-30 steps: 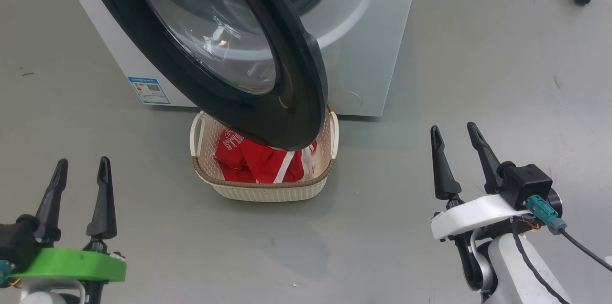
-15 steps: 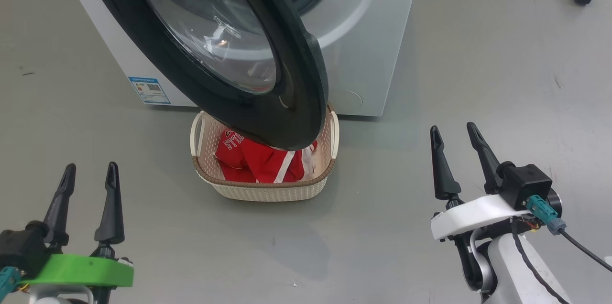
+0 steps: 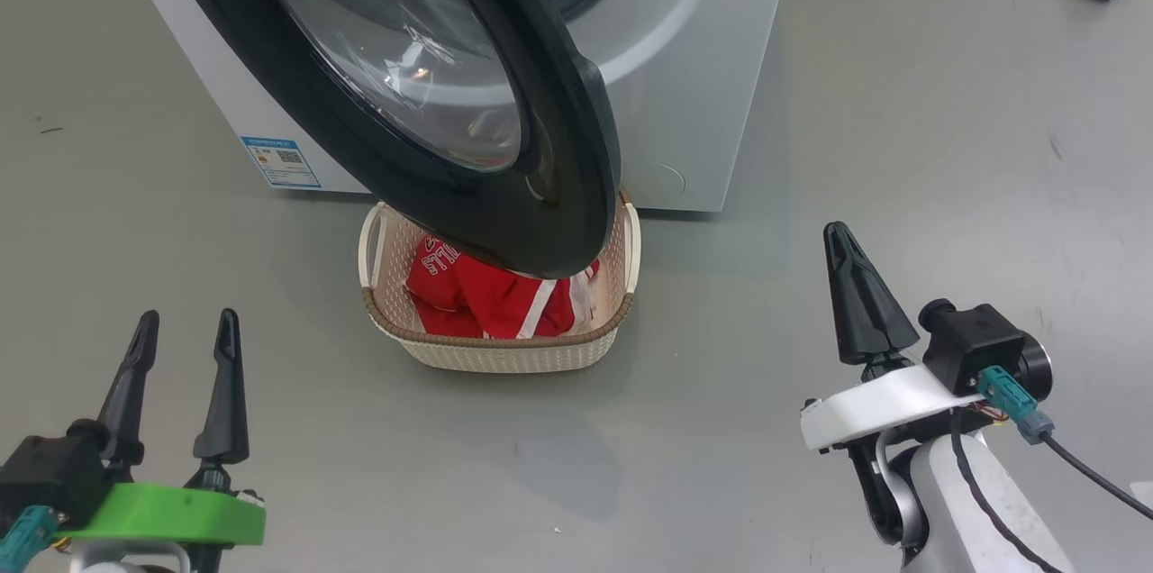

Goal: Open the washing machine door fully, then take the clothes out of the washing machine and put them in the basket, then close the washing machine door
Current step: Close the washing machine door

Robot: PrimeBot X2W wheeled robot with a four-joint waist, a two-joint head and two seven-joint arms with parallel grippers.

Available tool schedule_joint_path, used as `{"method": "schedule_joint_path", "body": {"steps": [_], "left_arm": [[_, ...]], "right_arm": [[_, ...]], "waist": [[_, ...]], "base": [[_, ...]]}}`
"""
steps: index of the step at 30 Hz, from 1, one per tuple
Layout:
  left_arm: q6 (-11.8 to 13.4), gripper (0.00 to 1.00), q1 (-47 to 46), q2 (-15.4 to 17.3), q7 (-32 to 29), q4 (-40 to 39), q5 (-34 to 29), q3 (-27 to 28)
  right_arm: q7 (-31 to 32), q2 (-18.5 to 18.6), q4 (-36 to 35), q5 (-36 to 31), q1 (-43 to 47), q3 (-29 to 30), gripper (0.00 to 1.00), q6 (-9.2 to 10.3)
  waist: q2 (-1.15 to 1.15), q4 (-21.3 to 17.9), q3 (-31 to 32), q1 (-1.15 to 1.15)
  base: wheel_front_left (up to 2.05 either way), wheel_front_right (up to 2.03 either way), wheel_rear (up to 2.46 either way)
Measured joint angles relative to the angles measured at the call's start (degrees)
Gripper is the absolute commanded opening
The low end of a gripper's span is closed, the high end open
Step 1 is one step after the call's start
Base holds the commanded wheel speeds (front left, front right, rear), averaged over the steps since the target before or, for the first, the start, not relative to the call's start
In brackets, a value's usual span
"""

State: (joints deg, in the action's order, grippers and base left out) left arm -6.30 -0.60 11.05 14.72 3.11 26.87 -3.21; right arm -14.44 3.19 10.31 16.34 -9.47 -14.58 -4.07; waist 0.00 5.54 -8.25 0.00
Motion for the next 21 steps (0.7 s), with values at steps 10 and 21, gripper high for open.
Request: {"method": "schedule_joint_path", "body": {"steps": [10, 21], "left_arm": [[-0.4, 1.00, -0.1, -1.1, 0.0, -0.5, -0.8, -0.8], [-0.6, 1.00, -2.1, -2.3, 0.0, -0.4, -1.7, -2.5]], "right_arm": [[0.0, 0.5, -3.4, -3.0, -3.2, -5.0, 0.00, -1.93], [0.0, 1.8, -1.3, -4.7, -8.5, -14.1, 0.00, -2.92]], "waist": [[0.00, 1.3, -2.6, 0.00], [0.00, 5.1, -5.9, 0.00]], "base": [[0.00, 0.00, 0.00], [0.00, 0.00, 0.00]]}}
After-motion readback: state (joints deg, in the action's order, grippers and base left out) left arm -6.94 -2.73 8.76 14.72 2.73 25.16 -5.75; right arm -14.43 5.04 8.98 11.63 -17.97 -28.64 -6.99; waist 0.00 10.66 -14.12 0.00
